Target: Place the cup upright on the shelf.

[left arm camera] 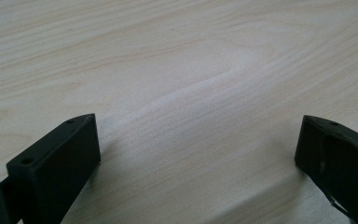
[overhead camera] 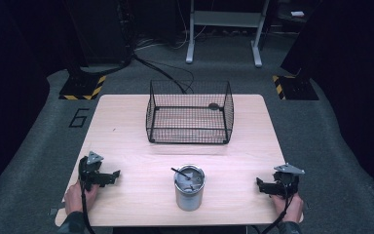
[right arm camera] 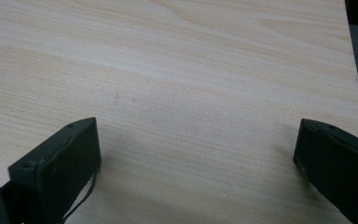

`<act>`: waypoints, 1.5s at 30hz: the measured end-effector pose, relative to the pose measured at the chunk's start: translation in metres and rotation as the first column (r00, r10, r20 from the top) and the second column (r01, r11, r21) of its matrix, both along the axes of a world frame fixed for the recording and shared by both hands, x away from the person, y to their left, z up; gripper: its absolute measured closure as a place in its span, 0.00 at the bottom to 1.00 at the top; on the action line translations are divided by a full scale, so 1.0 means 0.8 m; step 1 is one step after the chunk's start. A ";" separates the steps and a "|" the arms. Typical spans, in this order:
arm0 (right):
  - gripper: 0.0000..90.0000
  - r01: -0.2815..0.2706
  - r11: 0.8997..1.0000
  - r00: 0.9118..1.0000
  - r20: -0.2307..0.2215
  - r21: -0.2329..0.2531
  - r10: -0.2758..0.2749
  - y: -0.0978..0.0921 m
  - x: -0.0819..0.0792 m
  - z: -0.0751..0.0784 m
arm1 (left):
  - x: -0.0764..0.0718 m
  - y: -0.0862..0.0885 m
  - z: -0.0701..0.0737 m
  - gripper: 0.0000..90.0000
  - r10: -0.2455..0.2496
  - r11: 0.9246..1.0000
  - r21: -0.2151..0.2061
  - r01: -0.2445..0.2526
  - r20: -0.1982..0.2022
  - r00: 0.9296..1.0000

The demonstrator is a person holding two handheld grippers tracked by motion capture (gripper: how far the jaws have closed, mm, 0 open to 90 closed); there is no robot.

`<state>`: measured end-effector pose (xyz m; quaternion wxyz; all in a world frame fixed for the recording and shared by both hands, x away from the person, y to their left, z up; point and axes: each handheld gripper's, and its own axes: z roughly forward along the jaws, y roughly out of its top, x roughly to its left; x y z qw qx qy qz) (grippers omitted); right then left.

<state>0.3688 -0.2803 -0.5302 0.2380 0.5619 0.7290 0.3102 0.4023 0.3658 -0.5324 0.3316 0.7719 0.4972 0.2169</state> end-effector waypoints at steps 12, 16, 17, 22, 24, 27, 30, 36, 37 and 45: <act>0.01 -0.013 1.000 1.000 -0.004 -0.015 0.013 0.005 -0.002 0.003 | 0.000 0.000 0.000 0.00 0.001 1.000 -0.003 -0.001 0.002 1.000; 0.00 -0.042 0.999 0.999 -0.001 0.002 0.042 0.012 -0.004 0.011 | 0.000 0.000 0.000 0.00 0.001 1.000 -0.003 -0.001 0.000 1.000; 0.00 -0.044 0.999 0.999 0.011 0.013 0.043 0.015 -0.005 0.014 | 0.000 0.000 0.000 0.00 0.000 1.000 -0.001 0.000 0.002 1.000; 0.00 -0.091 0.995 0.996 0.024 0.028 0.090 0.031 -0.012 0.033 | 0.000 0.000 0.000 0.00 0.000 1.000 -0.001 0.000 0.002 1.000; 0.00 -0.109 0.993 0.994 0.026 0.037 0.108 0.038 -0.015 0.040 | 0.000 0.000 0.000 0.00 -0.002 1.000 0.001 0.002 0.001 1.000; 0.00 -0.134 0.990 0.990 0.037 0.049 0.133 0.049 -0.019 0.050 | 0.000 0.000 0.000 0.00 -0.001 1.000 0.001 0.001 0.000 1.000; 0.00 -0.168 0.985 0.985 0.047 0.044 0.166 0.063 -0.024 0.059 | 0.000 0.000 0.000 0.00 -0.001 1.000 0.001 0.001 0.000 1.000; 0.00 -0.245 0.968 0.967 0.090 0.056 0.239 0.093 -0.034 0.077 | 0.000 0.000 0.000 0.00 0.000 1.000 -0.001 0.000 0.002 1.000; 0.00 -0.251 0.966 0.965 0.095 0.065 0.244 0.096 -0.036 0.078 | 0.000 0.000 0.000 0.00 0.000 1.000 -0.001 0.000 0.001 1.000; 0.00 -0.352 0.933 0.932 0.117 0.073 0.342 0.134 -0.045 0.093 | 0.000 0.000 0.000 0.00 0.000 1.000 0.000 0.000 0.000 1.000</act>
